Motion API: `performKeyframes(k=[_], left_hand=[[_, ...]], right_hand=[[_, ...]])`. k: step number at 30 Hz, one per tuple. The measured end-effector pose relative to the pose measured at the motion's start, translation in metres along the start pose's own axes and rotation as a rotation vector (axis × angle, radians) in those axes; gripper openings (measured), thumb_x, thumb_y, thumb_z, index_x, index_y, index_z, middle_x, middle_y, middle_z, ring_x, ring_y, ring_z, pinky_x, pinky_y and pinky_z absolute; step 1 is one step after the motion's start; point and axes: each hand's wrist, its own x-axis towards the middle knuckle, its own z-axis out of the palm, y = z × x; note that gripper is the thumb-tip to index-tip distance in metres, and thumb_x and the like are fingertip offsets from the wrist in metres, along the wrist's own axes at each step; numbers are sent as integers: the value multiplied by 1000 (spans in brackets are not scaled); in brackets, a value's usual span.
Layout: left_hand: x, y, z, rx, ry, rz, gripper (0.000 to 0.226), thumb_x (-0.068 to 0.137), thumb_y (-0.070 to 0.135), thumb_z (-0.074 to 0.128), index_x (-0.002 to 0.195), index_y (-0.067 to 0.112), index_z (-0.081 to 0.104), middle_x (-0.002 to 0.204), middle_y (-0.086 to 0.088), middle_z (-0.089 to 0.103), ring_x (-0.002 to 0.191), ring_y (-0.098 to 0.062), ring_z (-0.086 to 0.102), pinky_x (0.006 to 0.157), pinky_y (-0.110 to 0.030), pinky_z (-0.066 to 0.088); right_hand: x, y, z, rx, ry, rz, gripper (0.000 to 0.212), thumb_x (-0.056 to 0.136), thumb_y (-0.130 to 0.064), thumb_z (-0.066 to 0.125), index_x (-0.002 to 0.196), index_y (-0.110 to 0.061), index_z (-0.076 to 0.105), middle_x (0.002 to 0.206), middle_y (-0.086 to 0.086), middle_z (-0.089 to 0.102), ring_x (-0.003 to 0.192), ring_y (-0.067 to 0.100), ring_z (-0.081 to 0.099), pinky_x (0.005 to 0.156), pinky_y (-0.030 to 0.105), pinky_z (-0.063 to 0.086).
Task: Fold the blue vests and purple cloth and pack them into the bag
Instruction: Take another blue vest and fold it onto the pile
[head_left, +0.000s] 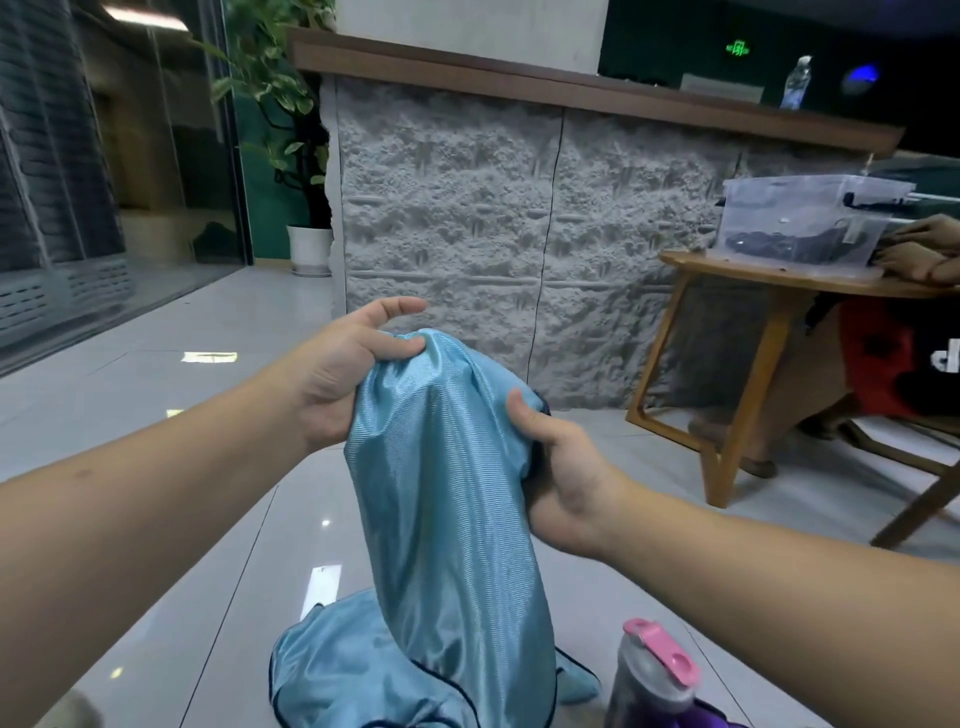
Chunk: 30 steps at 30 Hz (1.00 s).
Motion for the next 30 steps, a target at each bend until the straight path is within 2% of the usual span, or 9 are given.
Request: performKeyframes(k=[3, 8, 12, 14, 16, 18, 23, 27, 30], left_hand=[[2, 0, -3, 26, 70, 11, 30, 97, -8, 56, 114, 15, 63, 92, -20, 72, 69, -28, 71, 63, -39, 63], [5, -4, -7, 141, 186, -21, 27, 96, -13, 55, 97, 13, 60, 88, -22, 66, 66, -30, 67, 58, -42, 62], [10, -5, -11, 194, 261, -35, 20, 94, -12, 61, 94, 8, 65, 93, -21, 68, 71, -30, 69, 64, -37, 63], [14, -3, -16, 215, 317, -58, 13, 87, -6, 73, 90, 7, 76, 104, -19, 74, 91, -30, 72, 85, -42, 63], [14, 1, -19, 232, 289, -125, 21, 69, 3, 88, 88, 9, 84, 117, -14, 75, 115, -30, 68, 105, -44, 53], [7, 7, -17, 265, 174, -224, 45, 57, 6, 88, 101, 6, 82, 122, -13, 74, 116, -28, 69, 104, -40, 53], [1, 12, -14, 427, 32, -255, 51, 75, -25, 67, 117, 4, 73, 109, -24, 75, 101, -35, 74, 73, -34, 62], [1, 16, -13, 375, 32, -216, 59, 77, -31, 55, 120, 6, 72, 110, -26, 75, 103, -40, 73, 73, -37, 63], [-3, 19, -11, 437, -3, -178, 58, 79, -31, 53, 119, 5, 73, 109, -27, 75, 101, -42, 73, 71, -38, 65]], right_hand=[[5, -17, 4, -26, 78, -59, 38, 85, -13, 73, 121, -2, 74, 122, 16, 75, 118, 33, 70, 99, 43, 57], [14, -41, 7, -49, 160, -201, 41, 90, 11, 65, 128, -2, 56, 118, 21, 75, 97, 37, 76, 76, 47, 65], [11, -58, 15, -106, 168, -265, 88, 89, 14, 68, 160, -26, 35, 132, 24, 66, 87, 34, 78, 68, 44, 65], [8, -67, 18, -176, 191, -250, 106, 87, 12, 72, 163, -43, 22, 138, 19, 62, 86, 36, 79, 68, 46, 64], [5, -72, 21, -286, 153, -211, 99, 87, 7, 75, 159, -46, 32, 115, 13, 74, 89, 34, 79, 68, 44, 64], [2, -75, 25, -354, 123, -178, 84, 88, 6, 74, 153, -40, 48, 92, 9, 81, 89, 30, 79, 67, 39, 65], [0, -82, 24, -314, 126, -165, 70, 87, 8, 73, 146, -26, 58, 120, 12, 74, 101, 28, 78, 88, 39, 63], [4, -80, 19, -235, 205, -141, 55, 87, 12, 69, 138, -9, 62, 118, 16, 73, 98, 26, 75, 76, 33, 63], [3, -78, 17, -374, 166, -90, 46, 84, 8, 76, 125, -9, 68, 104, 11, 80, 84, 22, 78, 68, 30, 63]])
